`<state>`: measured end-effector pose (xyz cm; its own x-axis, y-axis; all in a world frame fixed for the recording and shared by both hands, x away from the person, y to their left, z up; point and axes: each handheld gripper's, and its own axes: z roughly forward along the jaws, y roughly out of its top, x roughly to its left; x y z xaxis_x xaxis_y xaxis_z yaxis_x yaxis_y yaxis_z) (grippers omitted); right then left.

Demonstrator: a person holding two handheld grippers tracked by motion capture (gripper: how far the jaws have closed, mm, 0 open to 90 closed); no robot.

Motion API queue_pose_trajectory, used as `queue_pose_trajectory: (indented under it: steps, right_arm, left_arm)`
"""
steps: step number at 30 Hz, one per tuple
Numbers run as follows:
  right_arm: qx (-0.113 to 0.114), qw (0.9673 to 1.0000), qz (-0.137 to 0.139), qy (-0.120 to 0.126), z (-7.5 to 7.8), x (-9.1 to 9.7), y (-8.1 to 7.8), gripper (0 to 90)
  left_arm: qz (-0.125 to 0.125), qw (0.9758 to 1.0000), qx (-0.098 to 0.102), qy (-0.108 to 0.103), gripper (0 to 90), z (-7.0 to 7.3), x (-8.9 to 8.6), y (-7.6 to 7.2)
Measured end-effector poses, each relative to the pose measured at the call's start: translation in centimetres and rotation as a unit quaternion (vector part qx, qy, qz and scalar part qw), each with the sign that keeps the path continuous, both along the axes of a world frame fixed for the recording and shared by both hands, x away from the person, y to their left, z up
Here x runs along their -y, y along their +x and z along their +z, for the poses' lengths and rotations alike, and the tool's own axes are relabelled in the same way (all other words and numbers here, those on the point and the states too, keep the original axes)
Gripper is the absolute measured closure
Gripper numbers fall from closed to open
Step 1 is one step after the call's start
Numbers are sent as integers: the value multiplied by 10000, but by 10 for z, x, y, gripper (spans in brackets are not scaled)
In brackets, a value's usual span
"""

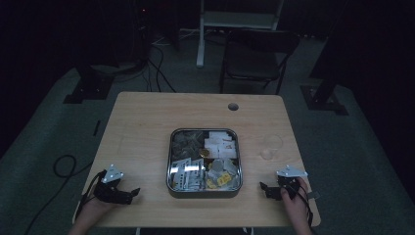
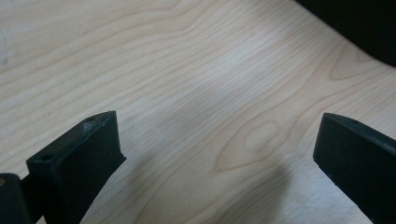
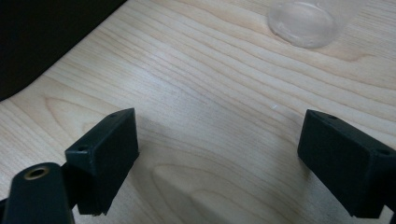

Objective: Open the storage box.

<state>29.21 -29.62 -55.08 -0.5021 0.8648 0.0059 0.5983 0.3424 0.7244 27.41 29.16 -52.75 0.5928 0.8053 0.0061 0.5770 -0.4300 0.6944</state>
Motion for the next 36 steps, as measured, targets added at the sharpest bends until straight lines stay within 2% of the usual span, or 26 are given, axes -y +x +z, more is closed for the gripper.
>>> queue_pose_trajectory:
  steps: [6, 13, 15, 24, 36]
  right_arm:
    - [1, 10000, 0, 0, 0, 0, 0, 118]
    - [1, 10000, 0, 1, 0, 0, 0, 118]
    - [2, 10000, 0, 0, 0, 0, 0, 118]
    - [2, 10000, -1, -1, 0, 0, 0, 118]
    - [-2, 10000, 2, -6, 0, 0, 0, 118]
  left_arm:
    - [-216, 9997, 40, 43, 16, 11, 10, 1]
    - [-324, 9994, 116, -92, 16, 18, 17, 3]
    - [-417, 9989, 176, -135, 16, 24, 22, 4]
    - [-590, 9976, 365, -84, 16, 39, 37, 11]
    - [-842, 9951, 476, -189, 17, 48, 57, 17]
